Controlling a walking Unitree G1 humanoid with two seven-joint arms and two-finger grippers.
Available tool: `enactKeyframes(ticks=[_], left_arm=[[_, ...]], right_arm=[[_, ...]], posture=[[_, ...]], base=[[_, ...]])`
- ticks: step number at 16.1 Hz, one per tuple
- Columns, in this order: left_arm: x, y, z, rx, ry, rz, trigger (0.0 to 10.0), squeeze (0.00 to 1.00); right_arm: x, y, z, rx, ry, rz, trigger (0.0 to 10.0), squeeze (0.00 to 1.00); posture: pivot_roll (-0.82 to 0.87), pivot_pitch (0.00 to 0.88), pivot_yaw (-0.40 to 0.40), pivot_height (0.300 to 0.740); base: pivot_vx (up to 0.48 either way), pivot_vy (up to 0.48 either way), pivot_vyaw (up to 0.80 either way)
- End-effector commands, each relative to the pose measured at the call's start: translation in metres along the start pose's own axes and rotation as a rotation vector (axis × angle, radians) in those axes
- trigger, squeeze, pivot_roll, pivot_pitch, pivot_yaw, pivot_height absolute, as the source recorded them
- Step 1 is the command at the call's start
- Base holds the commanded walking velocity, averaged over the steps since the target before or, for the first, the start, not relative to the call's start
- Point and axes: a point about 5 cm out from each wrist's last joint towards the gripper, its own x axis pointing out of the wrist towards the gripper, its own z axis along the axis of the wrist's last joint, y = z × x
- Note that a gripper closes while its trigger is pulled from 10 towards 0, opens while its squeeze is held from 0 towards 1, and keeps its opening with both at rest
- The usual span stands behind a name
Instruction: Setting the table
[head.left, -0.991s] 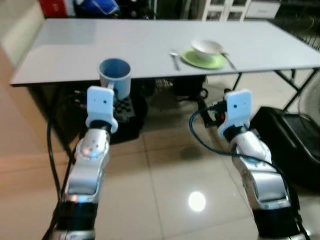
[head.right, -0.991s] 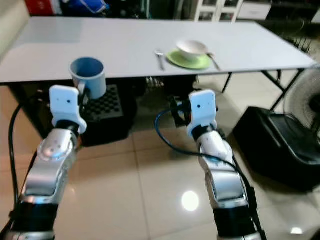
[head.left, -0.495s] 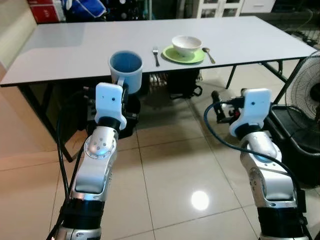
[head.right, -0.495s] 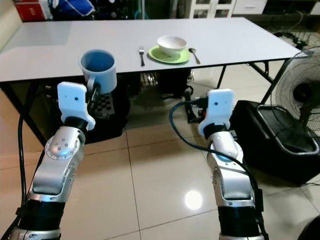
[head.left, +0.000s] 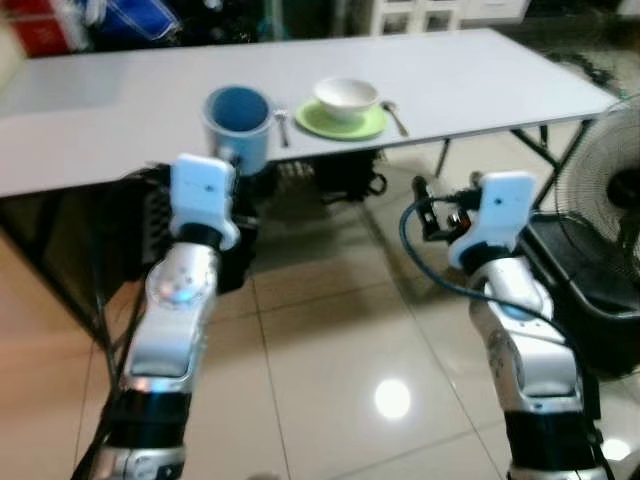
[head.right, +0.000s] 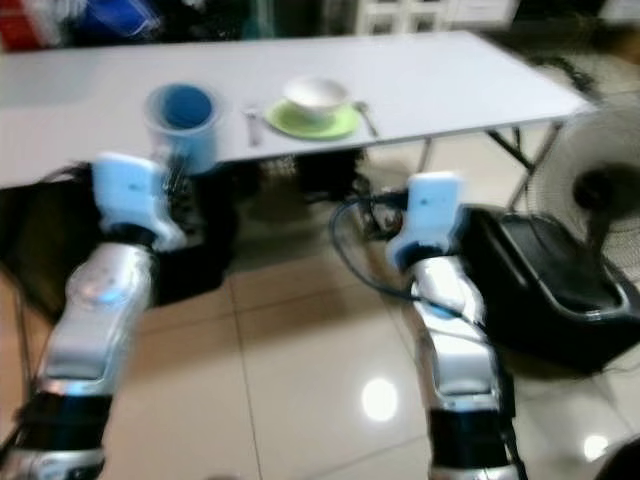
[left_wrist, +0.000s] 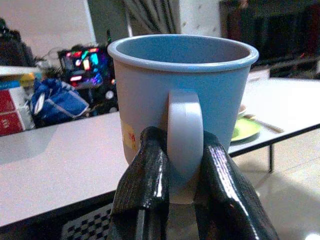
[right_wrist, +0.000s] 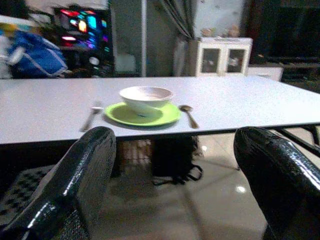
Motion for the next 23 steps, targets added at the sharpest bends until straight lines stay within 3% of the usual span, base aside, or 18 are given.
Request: enactKeyframes(ticks=[1, 9, 19, 23], left_arm=[[0.002, -0.009, 0.006, -0.014, -0.028, -0.035, 10.0, 0.0], [0.015, -0.003, 0.016, 0.012, -0.067, -0.034, 10.0, 0.0], [0.019, 0.003, 0.016, 0.024, -0.072, -0.022, 10.0, 0.0], [0.019, 0.003, 0.015, 0.029, -0.064, -0.028, 10.0, 0.0]], right_arm=[[-0.002, -0.008, 0.001, -0.019, -0.002, -0.027, 10.0, 0.0], [-0.002, -0.003, 0.002, -0.009, -0.019, 0.028, 10.0, 0.0], [-0.003, -0.001, 0.006, 0.011, -0.045, 0.053, 10.0, 0.0], [-0.011, 0.011, 0.012, 0.055, -0.048, 0.224, 10.0, 0.0]], posture=[[0.0, 0.0, -0.014, 0.74], [0.0, 0.0, -0.004, 0.74], [0.01, 0.0, -0.008, 0.74], [0.01, 0.0, -0.005, 0.74]], base=[[0.458, 0.0, 0.0], [0.465, 0.0, 0.0], [0.471, 0.0, 0.0], [0.472, 0.0, 0.0]])
